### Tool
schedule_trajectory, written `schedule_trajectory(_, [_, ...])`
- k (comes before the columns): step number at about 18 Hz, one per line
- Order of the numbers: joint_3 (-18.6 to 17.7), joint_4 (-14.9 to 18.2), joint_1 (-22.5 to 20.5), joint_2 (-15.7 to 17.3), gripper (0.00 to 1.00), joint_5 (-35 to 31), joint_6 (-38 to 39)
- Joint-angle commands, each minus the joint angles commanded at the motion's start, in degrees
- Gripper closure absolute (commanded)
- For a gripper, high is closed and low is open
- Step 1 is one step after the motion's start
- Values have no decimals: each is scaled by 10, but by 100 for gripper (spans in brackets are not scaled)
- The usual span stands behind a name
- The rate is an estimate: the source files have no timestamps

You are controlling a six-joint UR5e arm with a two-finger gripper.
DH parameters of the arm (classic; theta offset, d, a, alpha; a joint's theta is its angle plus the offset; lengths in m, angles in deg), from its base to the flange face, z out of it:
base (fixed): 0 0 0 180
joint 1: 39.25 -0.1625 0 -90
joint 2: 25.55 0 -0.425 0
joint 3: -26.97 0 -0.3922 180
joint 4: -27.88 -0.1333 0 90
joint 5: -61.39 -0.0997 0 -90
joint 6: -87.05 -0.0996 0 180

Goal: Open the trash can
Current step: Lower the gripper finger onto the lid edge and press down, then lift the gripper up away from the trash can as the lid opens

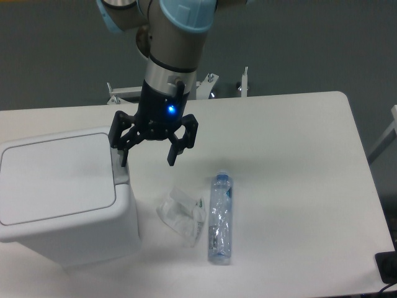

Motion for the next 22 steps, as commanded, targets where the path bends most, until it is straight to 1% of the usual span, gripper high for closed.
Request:
schedule_trajectory(6, [-7, -3, 2, -1, 0, -1, 0])
schedule_trajectory(22, [-7, -4, 4, -6, 0, -1, -1])
